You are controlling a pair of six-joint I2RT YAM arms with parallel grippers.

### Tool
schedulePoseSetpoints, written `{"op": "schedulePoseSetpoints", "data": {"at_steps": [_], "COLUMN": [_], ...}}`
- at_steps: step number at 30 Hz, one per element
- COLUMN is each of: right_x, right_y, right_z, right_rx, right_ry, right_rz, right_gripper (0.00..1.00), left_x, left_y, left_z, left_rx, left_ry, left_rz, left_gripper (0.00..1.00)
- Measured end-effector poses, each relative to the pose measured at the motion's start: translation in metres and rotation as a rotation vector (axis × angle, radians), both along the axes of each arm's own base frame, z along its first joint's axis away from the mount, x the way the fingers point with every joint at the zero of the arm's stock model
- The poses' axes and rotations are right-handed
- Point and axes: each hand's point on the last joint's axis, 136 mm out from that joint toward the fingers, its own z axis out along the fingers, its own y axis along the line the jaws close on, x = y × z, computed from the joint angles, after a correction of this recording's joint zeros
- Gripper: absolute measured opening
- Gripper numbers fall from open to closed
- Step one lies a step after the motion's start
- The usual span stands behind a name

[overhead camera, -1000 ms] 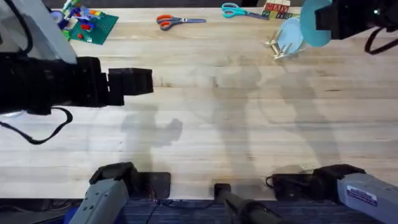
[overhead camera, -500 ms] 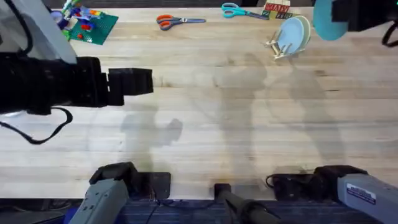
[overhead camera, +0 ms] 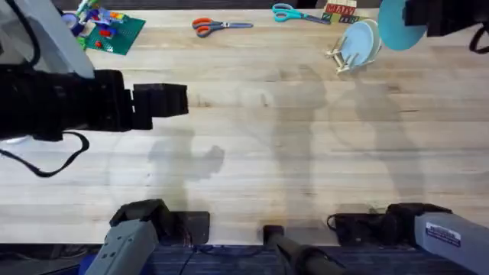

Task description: Pick up the plates from the table one by one and place each into a slot on the dish rack.

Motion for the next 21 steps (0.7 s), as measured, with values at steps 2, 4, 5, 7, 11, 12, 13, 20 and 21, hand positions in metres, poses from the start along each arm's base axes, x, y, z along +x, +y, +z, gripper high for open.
{"op": "schedulePoseSetpoints", "data": {"at_steps": [2, 4, 5, 7, 11, 12, 13, 20, 21], "right_x": [0.003, 0.006, 0.007, 0.008, 0.008, 0.008, 0.008, 0.008, 0.008], "right_y": [0.0, 0.0, 0.0, 0.001, 0.001, 0.002, 0.002, 0.002, 0.002], "right_z": [-0.008, -0.015, -0.017, -0.019, -0.019, -0.019, -0.019, -0.019, -0.019], "right_rx": [0.008, 0.011, 0.013, 0.015, 0.018, 0.018, 0.019, 0.02, 0.02], "right_ry": [0.025, 0.046, 0.053, 0.059, 0.058, 0.059, 0.059, 0.059, 0.059], "right_rz": [0.001, 0.002, 0.003, 0.005, 0.008, 0.009, 0.01, 0.01, 0.01], "right_gripper": [0.029, 0.029, 0.029, 0.029, 0.029, 0.029, 0.029, 0.029, 0.029], "left_x": [0.0, -0.002, -0.002, -0.002, -0.002, -0.002, -0.002, -0.002, -0.002], "left_y": [0.0, 0.0, 0.0, 0.0, 0.0, 0.0, 0.0, 0.0, 0.0], "left_z": [0.0, -0.001, -0.001, -0.001, -0.002, -0.002, -0.002, -0.002, -0.002], "left_rx": [0.0, -0.001, -0.002, -0.002, -0.002, -0.002, -0.002, -0.002, -0.002], "left_ry": [0.001, 0.008, 0.011, 0.012, 0.012, 0.012, 0.012, 0.013, 0.012], "left_rz": [0.0, 0.0, 0.0, 0.0, 0.0, 0.0, 0.0, 0.0, -0.001], "left_gripper": [0.993, 0.993, 0.993, 0.993, 0.993, 0.993, 0.992, 0.994, 0.994]}}
